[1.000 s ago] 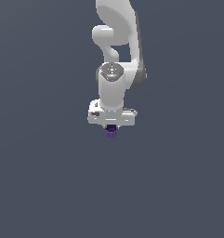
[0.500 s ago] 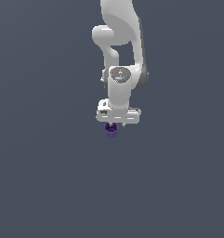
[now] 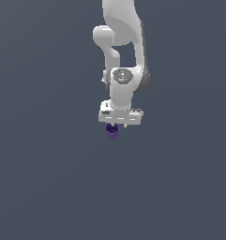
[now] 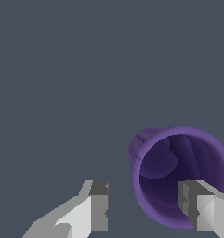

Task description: Pick up the object and move it to a goal position.

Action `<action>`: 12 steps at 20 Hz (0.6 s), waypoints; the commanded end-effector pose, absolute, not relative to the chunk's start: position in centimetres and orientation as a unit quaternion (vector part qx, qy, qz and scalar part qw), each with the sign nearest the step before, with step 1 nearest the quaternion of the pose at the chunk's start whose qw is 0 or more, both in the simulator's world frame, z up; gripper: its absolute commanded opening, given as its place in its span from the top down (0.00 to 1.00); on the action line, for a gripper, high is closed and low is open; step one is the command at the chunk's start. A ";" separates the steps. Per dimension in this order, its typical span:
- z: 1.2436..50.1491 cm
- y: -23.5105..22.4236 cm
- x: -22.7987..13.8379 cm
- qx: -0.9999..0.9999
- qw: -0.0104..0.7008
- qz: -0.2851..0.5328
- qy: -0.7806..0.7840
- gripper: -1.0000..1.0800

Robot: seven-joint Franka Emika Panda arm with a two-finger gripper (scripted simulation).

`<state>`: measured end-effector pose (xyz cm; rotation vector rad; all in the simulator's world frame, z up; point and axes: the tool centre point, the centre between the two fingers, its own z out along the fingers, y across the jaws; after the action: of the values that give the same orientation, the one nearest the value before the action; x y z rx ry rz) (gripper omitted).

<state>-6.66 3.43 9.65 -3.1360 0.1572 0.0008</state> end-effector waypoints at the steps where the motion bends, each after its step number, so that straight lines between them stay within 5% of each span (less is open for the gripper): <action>1: 9.0 3.4 -6.7 -0.999 0.001 0.001 0.050 0.38; 9: 6.9 3.5 -6.9 -0.999 0.001 0.000 0.051 0.38; 10: 6.9 3.5 -6.9 -0.999 0.001 0.000 0.051 1.00; 12: 6.9 3.5 -6.9 -0.999 0.001 0.000 0.051 1.00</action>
<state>-6.84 3.44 6.95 -3.1358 0.1604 -0.0007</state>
